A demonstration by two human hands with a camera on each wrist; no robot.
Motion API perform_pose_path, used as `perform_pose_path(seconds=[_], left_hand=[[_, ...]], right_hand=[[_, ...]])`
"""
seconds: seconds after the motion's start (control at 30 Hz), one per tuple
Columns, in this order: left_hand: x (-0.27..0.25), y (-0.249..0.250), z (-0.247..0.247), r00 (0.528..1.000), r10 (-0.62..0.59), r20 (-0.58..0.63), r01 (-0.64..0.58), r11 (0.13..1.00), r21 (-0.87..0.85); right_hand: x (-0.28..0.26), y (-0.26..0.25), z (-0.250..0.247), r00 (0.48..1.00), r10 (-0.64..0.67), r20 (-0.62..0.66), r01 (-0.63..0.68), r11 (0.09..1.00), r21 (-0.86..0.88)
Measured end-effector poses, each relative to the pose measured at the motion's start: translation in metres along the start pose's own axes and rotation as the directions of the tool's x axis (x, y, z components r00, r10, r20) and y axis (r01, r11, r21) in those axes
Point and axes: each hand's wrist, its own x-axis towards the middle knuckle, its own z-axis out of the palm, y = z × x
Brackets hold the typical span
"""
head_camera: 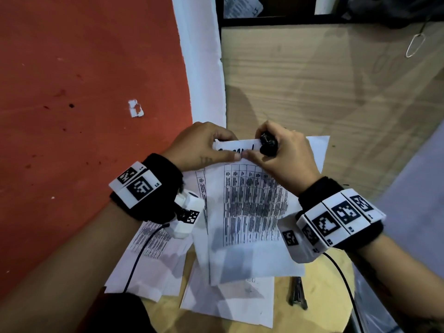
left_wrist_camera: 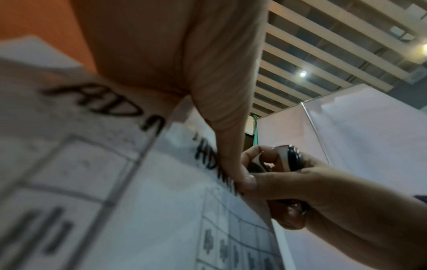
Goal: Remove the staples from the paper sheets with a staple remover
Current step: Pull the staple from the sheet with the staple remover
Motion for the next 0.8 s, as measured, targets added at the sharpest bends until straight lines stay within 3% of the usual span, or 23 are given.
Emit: perform_pose_path(seconds=[0.33, 0.5, 0.57, 0.63, 0.7, 0.8], left_hand=[[0.005, 0.011, 0.011, 1.000, -0.018, -0.007, 0.017, 0.994, -0.103], [0.004, 0.007, 0.012, 0.998, -0.048, -0.028, 0.047, 0.997, -0.056], [0.005, 0.006, 0.011, 0.999, -0.044, -0.027, 0.043, 0.999, -0.025], [0.004, 0.008, 0.008, 0.999, -0.027, -0.028, 0.027, 1.000, -0.015], [0.003, 0.011, 0.006, 1.000, -0.015, -0.025, 0.014, 1.000, -0.026], [0.001, 0.014, 0.004, 0.999, -0.030, -0.027, 0.028, 0.997, -0.075]], right_hand=[[-0.003, 0.002, -0.005, 1.000, 0.000, -0.021, 0.002, 0.994, 0.107], [-0.009, 0.001, -0.017, 0.984, 0.046, -0.170, -0.012, 0.981, 0.193], [-0.014, -0.001, -0.021, 0.990, 0.094, -0.107, -0.069, 0.973, 0.222], [-0.019, -0.005, -0.023, 0.993, 0.110, 0.037, -0.116, 0.966, 0.231], [-0.022, -0.006, -0.022, 0.989, 0.070, 0.133, -0.092, 0.982, 0.164], [-0.023, -0.007, -0.018, 0.986, -0.022, 0.167, 0.007, 0.996, 0.086]])
